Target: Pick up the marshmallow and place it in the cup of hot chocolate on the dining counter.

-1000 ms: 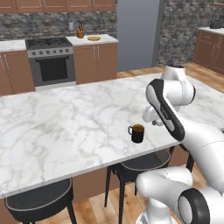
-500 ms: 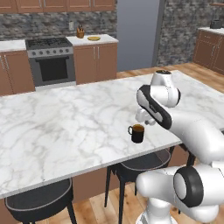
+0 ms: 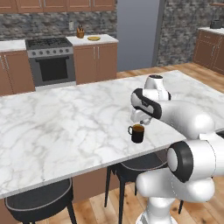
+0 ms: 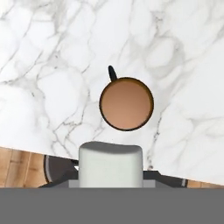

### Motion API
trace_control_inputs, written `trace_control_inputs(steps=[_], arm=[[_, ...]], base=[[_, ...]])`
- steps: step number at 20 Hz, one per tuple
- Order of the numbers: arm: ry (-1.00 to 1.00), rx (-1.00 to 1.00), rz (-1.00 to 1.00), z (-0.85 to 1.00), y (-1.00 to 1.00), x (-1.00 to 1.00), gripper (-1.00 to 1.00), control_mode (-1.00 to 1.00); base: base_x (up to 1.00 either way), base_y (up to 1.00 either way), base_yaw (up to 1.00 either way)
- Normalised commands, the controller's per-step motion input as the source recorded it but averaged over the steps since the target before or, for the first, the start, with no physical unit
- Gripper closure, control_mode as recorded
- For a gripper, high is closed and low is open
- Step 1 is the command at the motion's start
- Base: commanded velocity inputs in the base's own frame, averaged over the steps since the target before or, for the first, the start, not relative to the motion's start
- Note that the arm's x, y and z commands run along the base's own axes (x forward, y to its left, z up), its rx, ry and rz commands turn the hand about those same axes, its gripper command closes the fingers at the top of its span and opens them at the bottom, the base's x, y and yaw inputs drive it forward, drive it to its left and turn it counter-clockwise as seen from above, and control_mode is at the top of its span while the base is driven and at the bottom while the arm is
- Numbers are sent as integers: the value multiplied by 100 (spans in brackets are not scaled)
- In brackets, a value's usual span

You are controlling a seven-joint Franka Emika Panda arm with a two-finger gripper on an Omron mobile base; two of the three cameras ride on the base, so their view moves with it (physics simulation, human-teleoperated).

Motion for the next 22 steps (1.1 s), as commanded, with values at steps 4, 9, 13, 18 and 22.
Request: trace_control_inputs(steps=[4,9,13,18,22], arm=[[0,-1,0,-39,0,34,100,-100],[0,0,0,-28,0,28,100,-100],[0,0,0,-20,0,31,100,-100],[0,0,0,-12,0,20,100,-100],[0,0,0,-9,0,0,100,-100]], base=[[0,0,0],[0,0,0],[0,0,0],[0,0,0],[0,0,0]])
